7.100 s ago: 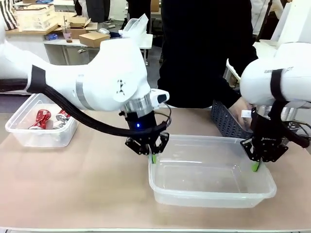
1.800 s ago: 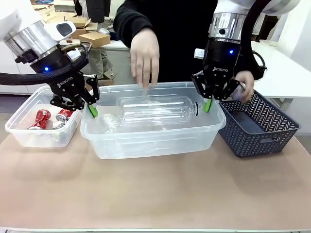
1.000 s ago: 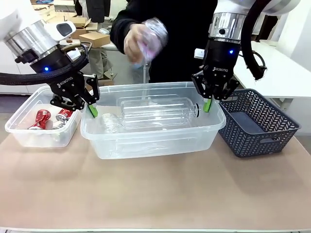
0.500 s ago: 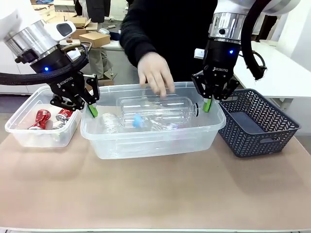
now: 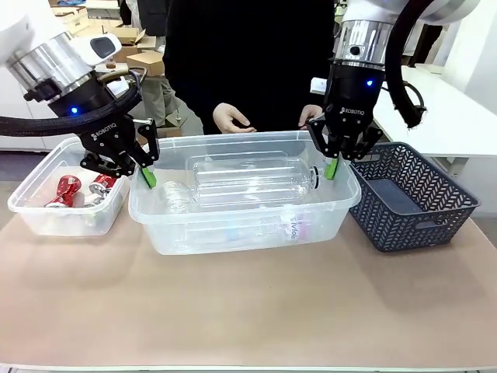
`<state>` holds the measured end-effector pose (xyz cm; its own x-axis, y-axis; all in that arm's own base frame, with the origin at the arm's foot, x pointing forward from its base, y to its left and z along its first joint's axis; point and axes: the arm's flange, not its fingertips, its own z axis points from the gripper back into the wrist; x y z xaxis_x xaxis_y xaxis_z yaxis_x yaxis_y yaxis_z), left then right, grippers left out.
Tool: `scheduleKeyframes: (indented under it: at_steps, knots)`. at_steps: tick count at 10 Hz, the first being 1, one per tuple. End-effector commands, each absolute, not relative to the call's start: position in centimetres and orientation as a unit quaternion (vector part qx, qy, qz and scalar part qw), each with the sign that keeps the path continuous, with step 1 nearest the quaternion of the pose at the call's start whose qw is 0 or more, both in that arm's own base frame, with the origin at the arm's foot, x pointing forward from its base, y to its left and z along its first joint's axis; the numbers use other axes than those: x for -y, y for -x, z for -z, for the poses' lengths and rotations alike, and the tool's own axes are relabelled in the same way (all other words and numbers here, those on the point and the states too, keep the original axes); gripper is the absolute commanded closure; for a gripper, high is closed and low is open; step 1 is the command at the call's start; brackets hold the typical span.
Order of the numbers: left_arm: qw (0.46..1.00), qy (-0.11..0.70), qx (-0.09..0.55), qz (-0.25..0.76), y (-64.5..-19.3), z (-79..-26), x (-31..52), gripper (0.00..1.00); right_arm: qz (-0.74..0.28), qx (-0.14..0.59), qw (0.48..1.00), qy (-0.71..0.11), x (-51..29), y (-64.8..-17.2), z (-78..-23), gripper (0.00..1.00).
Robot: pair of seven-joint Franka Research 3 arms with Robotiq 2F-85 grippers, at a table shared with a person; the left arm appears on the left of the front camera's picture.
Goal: Sort the waste into each basket.
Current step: Offer the picked Organizing box to the human.
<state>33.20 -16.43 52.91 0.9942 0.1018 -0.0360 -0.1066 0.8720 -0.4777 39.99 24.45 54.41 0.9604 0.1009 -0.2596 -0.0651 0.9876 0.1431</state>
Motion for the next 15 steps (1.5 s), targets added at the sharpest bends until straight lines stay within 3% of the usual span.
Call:
scheduleKeyframes:
  at_steps: [1, 6, 7, 9, 12, 15]
  knots:
    - [0.965, 0.254, -0.003, -0.056, -33.3, -53.3, 16.0, 1.0, -0.034, -0.132, 0.989, -0.061, -23.7, -39.7, -54.3, 1.0]
    - [0.965, 0.254, -0.003, -0.056, -33.3, -53.3, 16.0, 1.0, -0.034, -0.132, 0.989, -0.061, -23.7, -39.7, -54.3, 1.0]
    - [0.967, 0.247, -0.005, -0.054, -33.2, -52.9, 16.4, 0.94, -0.042, -0.134, 0.988, -0.067, -24.5, -40.0, -54.4, 0.95]
    - [0.964, 0.26, -0.041, -0.046, -38.5, -55.5, 16.5, 0.94, -0.036, -0.148, 0.987, -0.05, -25.3, -43.9, -55.8, 0.95]
    - [0.964, 0.254, -0.057, -0.047, -48.6, -58.5, 17.0, 0.94, -0.025, -0.159, 0.982, -0.097, -24.4, -52.0, -56.6, 0.95]
    - [0.969, 0.235, -0.065, -0.047, -55.5, -56.4, 17.9, 0.94, 0.027, -0.17, 0.978, -0.117, -23.7, -57.1, -55.4, 0.95]
